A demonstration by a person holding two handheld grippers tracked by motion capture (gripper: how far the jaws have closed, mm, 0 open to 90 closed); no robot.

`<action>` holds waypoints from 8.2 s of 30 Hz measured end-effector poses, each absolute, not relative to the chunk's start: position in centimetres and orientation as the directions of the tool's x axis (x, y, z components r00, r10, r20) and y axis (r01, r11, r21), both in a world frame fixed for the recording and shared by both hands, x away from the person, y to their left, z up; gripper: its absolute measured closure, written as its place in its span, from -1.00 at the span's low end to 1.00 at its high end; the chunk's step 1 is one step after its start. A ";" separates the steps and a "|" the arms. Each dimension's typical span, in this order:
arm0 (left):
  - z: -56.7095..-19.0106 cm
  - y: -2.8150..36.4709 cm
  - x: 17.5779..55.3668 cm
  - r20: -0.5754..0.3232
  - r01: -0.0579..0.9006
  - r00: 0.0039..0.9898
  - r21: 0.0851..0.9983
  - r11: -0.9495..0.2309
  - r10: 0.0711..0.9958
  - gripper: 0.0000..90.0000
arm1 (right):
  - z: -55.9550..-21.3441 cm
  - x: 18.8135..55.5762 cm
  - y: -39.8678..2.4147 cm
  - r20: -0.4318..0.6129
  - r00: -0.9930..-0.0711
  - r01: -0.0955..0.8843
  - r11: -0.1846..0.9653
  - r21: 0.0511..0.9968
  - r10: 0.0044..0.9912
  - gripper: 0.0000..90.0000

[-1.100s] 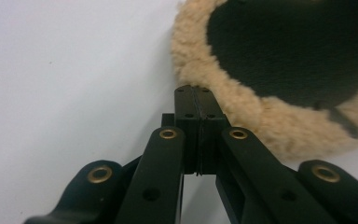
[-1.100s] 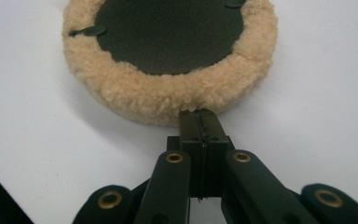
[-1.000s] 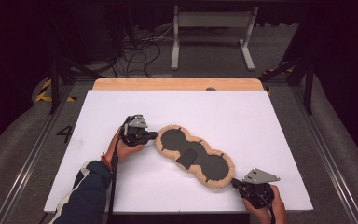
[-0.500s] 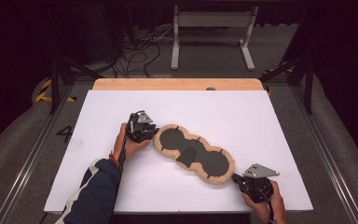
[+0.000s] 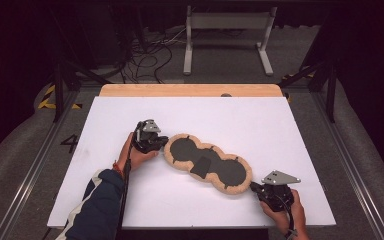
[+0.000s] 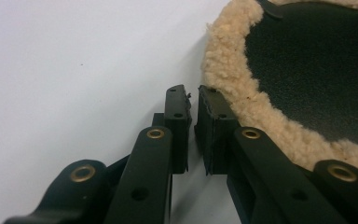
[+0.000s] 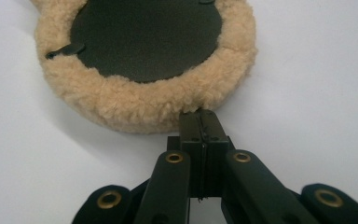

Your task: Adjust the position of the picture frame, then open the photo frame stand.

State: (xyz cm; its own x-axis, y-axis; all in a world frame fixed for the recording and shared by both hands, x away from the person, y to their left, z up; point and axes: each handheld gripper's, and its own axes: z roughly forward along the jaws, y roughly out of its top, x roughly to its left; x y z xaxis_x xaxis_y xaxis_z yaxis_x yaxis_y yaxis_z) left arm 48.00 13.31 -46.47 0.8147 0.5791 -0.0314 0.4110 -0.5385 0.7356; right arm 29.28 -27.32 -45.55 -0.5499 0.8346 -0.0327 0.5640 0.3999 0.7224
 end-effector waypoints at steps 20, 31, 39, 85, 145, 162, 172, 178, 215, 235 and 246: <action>-46.1 16.8 45.6 -0.035 0.405 0.842 0.700 -0.588 0.538 0.88 | -45.6 34.5 -27.9 -0.015 -0.603 0.539 0.421 0.730 0.797 1.00; -46.1 17.4 44.1 -0.022 0.410 0.833 0.694 -0.591 0.552 0.88 | -45.6 36.4 -27.6 -0.005 -0.569 0.557 0.390 0.733 0.822 1.00; -46.1 17.4 43.6 -0.028 0.423 0.825 0.694 -0.582 0.565 0.90 | -45.6 36.8 -27.6 -0.017 -0.582 0.542 0.404 0.737 0.813 1.00; -44.4 20.5 38.0 0.094 0.297 0.787 0.808 -0.509 0.609 -0.05 | -43.5 34.9 -27.9 -0.019 -0.592 0.473 0.367 0.801 0.805 0.36; -46.2 25.7 31.1 0.086 0.390 0.672 0.803 -0.450 0.735 -0.63 | -44.5 34.2 -18.0 0.141 -0.801 0.491 0.504 0.711 0.582 0.65; -46.7 24.6 31.1 0.173 0.377 0.654 0.770 -0.515 0.737 -0.65 | -44.8 37.1 -17.9 0.474 -0.723 0.671 0.347 0.656 0.503 0.12; -46.5 23.4 31.4 0.135 0.371 0.690 0.778 -0.507 0.711 -0.65 | -44.9 37.4 -18.3 0.590 -0.635 0.756 0.241 0.609 0.499 0.00; -46.0 22.2 32.9 0.055 0.380 0.729 0.796 -0.471 0.682 -0.67 | -45.2 38.3 -18.5 0.728 -0.508 0.850 0.131 0.510 0.459 -0.05; -46.7 16.8 43.0 -0.264 0.552 0.755 0.750 -0.365 0.600 -0.58 | -46.6 39.6 -18.1 0.815 -0.377 0.905 -0.013 0.425 0.440 0.33; -46.8 16.0 43.1 -0.297 0.555 0.775 0.742 -0.376 0.558 -0.60 | -46.9 39.1 -17.7 0.832 -0.324 0.902 -0.119 0.416 0.451 0.44; -46.1 16.2 42.4 -0.313 0.530 0.803 0.765 -0.367 0.507 -0.38 | -46.4 38.6 -17.7 0.731 -0.487 0.843 0.038 0.537 0.477 0.56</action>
State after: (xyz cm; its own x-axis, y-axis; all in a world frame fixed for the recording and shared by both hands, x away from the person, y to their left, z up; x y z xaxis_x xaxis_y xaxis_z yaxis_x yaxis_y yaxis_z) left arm 42.38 16.21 -46.06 0.8029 0.5072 -0.3134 0.5300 -0.3667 0.7646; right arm 38.58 -17.66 -46.37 -0.4875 0.4773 0.7311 0.8426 0.0375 0.5373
